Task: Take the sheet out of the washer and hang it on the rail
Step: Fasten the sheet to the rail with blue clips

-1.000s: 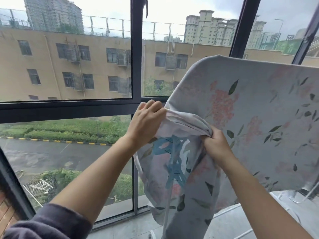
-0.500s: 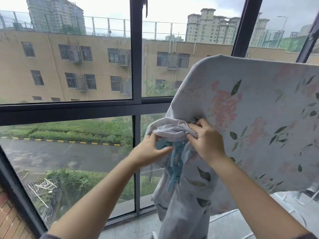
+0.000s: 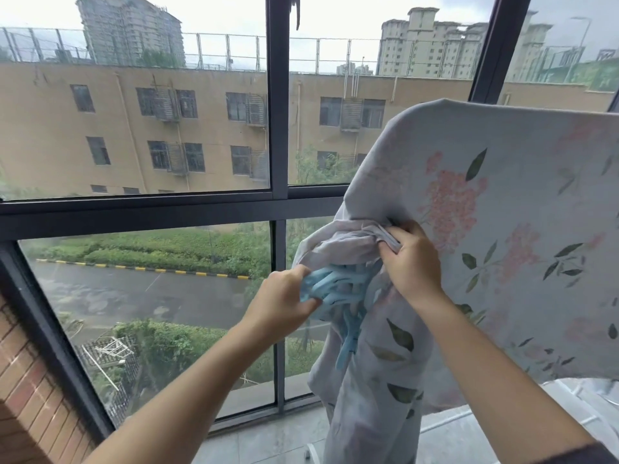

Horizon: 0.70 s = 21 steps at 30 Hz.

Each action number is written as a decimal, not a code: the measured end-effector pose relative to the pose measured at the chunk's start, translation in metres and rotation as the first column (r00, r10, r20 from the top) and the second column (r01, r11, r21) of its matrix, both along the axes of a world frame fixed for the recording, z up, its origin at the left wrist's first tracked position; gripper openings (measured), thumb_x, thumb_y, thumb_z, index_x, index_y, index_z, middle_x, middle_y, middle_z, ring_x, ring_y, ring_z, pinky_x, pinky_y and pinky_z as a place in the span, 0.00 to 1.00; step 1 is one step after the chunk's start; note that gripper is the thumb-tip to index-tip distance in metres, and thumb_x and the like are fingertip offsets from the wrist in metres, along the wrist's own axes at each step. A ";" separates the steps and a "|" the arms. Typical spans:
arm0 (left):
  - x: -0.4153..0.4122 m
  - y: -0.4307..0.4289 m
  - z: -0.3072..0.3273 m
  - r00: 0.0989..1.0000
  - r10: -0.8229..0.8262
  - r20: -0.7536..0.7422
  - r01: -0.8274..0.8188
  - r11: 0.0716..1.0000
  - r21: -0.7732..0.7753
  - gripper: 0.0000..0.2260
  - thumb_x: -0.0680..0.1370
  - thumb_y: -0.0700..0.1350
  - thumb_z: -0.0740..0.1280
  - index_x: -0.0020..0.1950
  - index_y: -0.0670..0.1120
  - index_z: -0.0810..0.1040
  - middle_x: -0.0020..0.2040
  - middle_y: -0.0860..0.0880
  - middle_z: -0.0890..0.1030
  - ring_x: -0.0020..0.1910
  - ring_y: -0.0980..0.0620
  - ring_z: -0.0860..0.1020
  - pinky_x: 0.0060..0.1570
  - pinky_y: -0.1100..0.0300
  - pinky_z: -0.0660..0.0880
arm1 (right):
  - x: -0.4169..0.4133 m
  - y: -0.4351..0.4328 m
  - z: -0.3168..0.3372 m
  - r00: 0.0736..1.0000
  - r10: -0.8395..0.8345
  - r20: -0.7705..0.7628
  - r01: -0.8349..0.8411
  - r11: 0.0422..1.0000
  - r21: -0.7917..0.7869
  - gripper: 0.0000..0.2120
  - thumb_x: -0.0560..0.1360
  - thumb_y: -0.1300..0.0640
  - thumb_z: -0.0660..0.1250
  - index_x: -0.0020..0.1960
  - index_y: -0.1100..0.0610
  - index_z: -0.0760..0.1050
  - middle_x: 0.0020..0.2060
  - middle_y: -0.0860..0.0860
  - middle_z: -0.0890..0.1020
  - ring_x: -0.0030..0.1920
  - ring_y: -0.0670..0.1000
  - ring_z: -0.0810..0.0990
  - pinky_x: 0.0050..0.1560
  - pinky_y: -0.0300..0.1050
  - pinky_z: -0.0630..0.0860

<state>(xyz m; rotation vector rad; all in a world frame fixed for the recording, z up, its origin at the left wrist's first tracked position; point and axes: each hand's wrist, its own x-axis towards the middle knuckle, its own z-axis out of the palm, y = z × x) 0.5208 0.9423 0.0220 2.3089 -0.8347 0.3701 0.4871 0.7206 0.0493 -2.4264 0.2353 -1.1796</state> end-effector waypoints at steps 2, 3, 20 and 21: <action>-0.002 0.021 -0.004 0.998 -0.068 -0.008 0.067 0.996 -0.057 0.15 0.71 0.47 0.73 0.56 0.47 0.78 0.45 0.51 0.83 0.42 0.54 0.80 0.44 0.57 0.78 | 0.002 -0.001 0.002 0.997 0.075 -0.002 -0.074 0.987 0.142 0.09 0.75 0.60 0.67 0.53 0.59 0.81 0.49 0.56 0.79 0.45 0.58 0.78 0.43 0.42 0.71; -0.004 0.032 -0.006 0.992 -0.120 -0.032 0.116 0.987 -0.113 0.16 0.70 0.46 0.74 0.57 0.48 0.78 0.46 0.52 0.83 0.42 0.57 0.81 0.46 0.57 0.79 | 0.001 0.000 0.003 0.992 0.128 -0.013 -0.122 0.968 0.221 0.08 0.75 0.60 0.67 0.52 0.59 0.81 0.47 0.56 0.79 0.46 0.57 0.78 0.44 0.42 0.71; -0.023 0.020 0.015 0.773 -0.593 -0.227 0.189 0.557 -0.809 0.32 0.66 0.52 0.75 0.65 0.40 0.73 0.53 0.45 0.83 0.51 0.52 0.81 0.46 0.62 0.77 | -0.045 0.015 0.010 0.672 0.728 -0.134 -0.568 0.624 0.536 0.21 0.69 0.53 0.69 0.61 0.42 0.71 0.57 0.41 0.79 0.56 0.39 0.78 0.51 0.30 0.73; -0.023 0.014 0.017 0.764 -0.603 -0.230 0.201 0.561 -0.803 0.31 0.66 0.51 0.74 0.65 0.40 0.73 0.54 0.45 0.83 0.51 0.52 0.81 0.46 0.62 0.77 | -0.048 0.016 0.012 0.650 0.745 -0.150 -0.576 0.612 0.542 0.20 0.71 0.48 0.70 0.62 0.41 0.71 0.58 0.39 0.78 0.57 0.38 0.78 0.51 0.29 0.73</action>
